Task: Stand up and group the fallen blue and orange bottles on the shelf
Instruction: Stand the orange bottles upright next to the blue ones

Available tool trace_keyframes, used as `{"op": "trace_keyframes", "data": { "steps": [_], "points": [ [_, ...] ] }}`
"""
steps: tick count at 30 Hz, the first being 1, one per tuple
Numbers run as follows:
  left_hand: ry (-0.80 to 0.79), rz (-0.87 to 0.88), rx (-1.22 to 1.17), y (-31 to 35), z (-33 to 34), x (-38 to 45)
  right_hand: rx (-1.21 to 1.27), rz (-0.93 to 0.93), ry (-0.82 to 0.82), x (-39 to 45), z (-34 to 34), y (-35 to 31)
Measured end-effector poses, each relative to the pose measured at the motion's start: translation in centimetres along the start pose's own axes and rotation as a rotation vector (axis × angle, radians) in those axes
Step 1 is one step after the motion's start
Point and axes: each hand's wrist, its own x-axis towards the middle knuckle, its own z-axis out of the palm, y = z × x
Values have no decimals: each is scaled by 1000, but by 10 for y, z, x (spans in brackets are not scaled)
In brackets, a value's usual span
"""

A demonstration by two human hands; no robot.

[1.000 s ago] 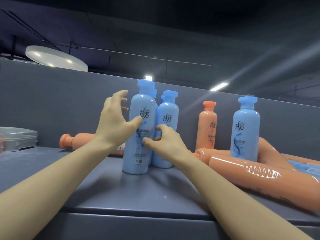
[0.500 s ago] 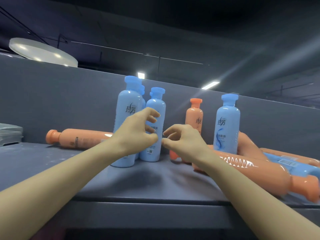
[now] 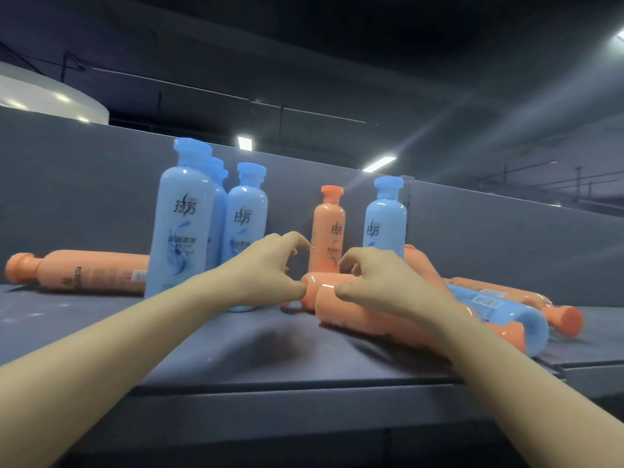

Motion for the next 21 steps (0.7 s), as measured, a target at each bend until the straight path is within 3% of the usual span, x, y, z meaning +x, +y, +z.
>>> {"op": "trace_keyframes", "data": {
  "steps": [4, 12, 21],
  "points": [
    [-36, -12, 41, 2, 9, 8, -172, 49, -164, -8, -3, 10],
    [-163, -3, 164, 9, 24, 20, -410, 87, -304, -8, -9, 17],
    [-258, 105, 297, 14, 48, 31, -374, 73, -155, -12, -6, 21]
  ]
}}
